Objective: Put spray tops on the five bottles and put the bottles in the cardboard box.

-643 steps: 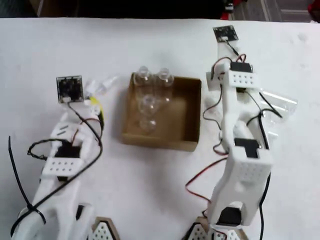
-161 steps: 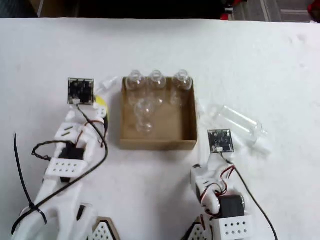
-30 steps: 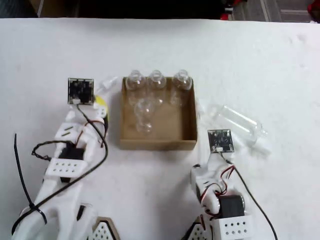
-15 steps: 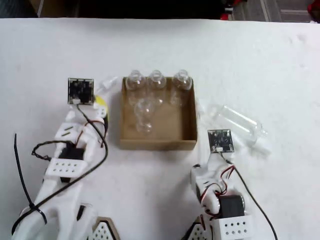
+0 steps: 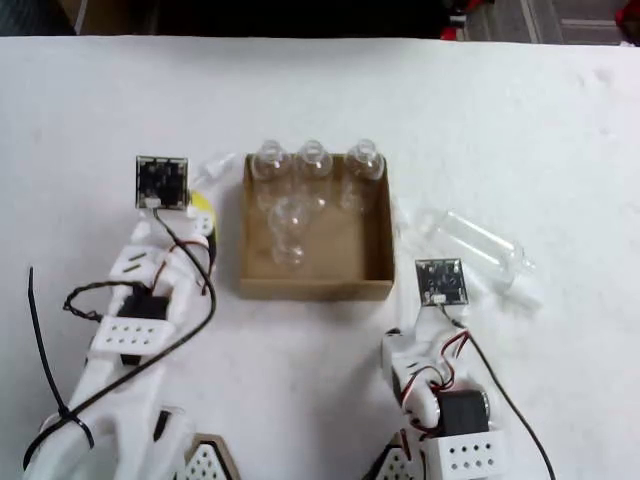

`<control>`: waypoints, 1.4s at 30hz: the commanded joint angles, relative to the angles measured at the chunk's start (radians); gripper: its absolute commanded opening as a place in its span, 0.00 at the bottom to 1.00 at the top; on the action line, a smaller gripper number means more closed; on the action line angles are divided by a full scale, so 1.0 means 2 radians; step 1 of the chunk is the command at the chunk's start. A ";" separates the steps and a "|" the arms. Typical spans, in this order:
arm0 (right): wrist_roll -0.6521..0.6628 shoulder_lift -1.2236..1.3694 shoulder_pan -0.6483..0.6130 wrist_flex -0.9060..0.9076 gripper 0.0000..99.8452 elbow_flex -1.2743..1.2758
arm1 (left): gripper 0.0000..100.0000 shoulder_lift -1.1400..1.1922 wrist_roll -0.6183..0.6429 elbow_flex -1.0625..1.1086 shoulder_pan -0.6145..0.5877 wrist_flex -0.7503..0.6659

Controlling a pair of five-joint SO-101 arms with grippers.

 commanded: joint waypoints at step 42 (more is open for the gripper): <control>-0.003 -0.003 -0.011 0.000 0.17 0.004 | 0.02 -0.044 0.074 -0.026 -0.155 0.012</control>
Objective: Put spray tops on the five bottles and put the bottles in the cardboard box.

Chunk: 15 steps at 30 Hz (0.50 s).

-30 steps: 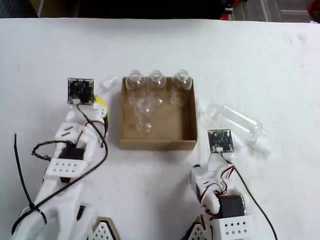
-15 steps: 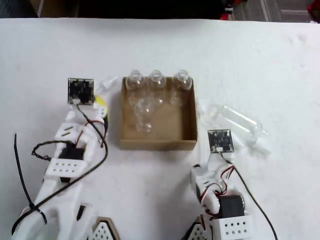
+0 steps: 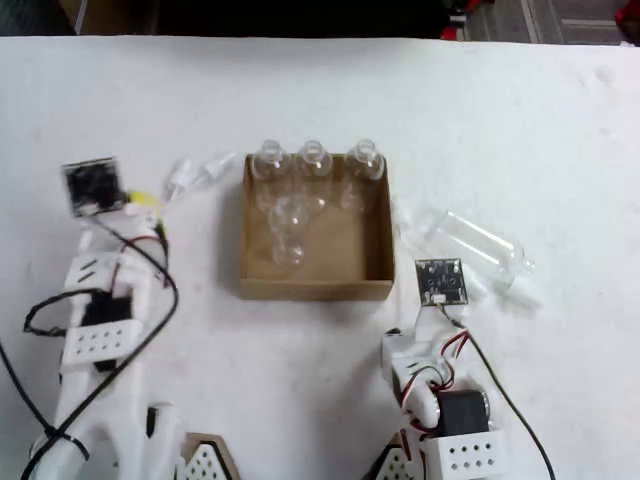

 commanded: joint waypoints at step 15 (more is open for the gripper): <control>-0.001 -0.003 -0.063 -0.135 0.17 0.004 | 0.06 -0.018 -0.131 0.000 0.123 -0.002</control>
